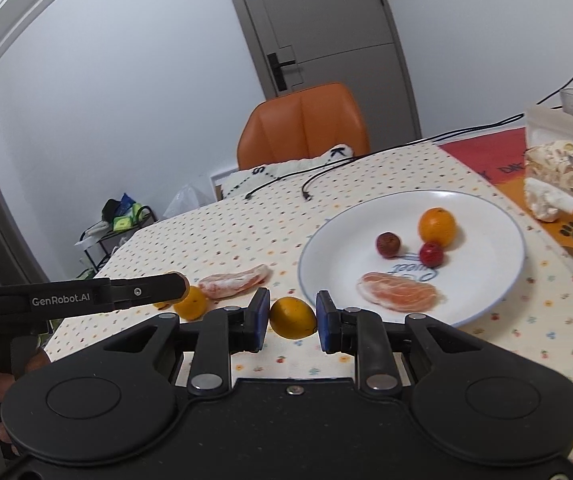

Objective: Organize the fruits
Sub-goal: 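Carry the small yellow orange and brown kiwi over the white plate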

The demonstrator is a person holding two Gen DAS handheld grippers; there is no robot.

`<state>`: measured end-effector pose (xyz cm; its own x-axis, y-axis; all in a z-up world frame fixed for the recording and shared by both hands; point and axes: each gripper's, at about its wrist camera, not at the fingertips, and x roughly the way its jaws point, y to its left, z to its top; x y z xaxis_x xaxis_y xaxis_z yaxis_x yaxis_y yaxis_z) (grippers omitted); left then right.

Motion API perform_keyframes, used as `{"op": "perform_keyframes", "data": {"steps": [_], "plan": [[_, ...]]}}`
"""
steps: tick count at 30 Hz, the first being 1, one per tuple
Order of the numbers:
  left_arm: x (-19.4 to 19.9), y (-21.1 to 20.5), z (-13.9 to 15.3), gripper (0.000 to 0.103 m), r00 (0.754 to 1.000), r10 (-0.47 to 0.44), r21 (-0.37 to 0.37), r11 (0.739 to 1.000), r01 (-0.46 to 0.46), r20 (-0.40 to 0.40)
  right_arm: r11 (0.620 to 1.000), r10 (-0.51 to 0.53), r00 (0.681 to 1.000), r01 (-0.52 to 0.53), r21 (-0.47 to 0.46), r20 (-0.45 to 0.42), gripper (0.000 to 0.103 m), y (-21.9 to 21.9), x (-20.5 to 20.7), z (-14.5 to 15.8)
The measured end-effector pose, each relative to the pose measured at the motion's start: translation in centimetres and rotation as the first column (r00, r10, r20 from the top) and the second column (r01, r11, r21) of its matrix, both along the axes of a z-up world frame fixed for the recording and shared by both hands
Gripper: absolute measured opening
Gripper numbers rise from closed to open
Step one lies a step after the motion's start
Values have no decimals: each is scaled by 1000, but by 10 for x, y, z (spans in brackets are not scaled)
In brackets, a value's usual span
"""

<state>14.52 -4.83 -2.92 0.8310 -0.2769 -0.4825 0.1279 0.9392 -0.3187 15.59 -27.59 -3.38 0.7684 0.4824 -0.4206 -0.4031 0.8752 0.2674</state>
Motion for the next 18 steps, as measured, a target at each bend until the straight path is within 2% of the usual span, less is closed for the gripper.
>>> {"op": "perform_keyframes", "data": {"steps": [18], "plan": [[20,-42,3,24,997,-77,24,997,77,6,995,-97,995,97,24,0,23,-41,5,-4]]}}
